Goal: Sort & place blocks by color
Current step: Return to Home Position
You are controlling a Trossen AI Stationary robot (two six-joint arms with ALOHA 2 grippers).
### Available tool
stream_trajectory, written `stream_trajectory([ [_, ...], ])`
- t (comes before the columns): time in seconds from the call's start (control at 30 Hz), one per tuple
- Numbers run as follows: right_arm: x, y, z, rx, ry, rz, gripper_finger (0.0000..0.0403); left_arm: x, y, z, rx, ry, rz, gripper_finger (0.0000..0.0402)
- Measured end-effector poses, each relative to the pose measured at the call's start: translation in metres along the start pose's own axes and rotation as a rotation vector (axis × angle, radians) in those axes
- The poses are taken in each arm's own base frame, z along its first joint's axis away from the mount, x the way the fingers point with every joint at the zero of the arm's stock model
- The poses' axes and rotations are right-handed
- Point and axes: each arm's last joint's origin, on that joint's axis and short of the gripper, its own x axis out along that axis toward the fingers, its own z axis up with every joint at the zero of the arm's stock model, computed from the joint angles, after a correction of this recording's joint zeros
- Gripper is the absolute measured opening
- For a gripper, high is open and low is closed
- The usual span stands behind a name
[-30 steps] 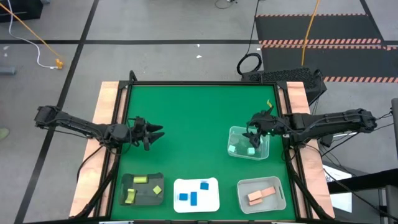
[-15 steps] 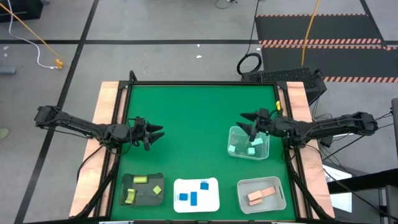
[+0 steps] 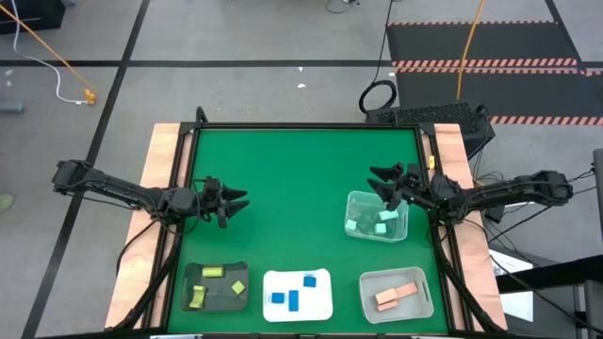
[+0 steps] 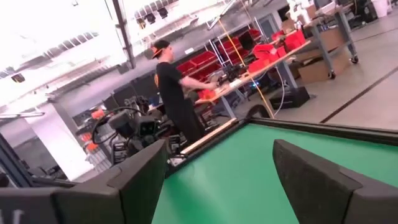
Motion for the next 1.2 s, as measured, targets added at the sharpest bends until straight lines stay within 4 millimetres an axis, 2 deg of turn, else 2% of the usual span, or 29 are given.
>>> stream_trajectory([
  [0.2,-0.0002,-0.0035,-0.0071,-0.03,0.069,-0.032,0.0286,0.0,0.0,0.0,0.0,0.0,-0.001,0.022],
  [1.2,-0.0003,-0.0037,-0.0074,-0.031,0.073,-0.033,0.0286,0.0,-0.0001,0.0,0.001,0.001,-0.002,0.0219],
])
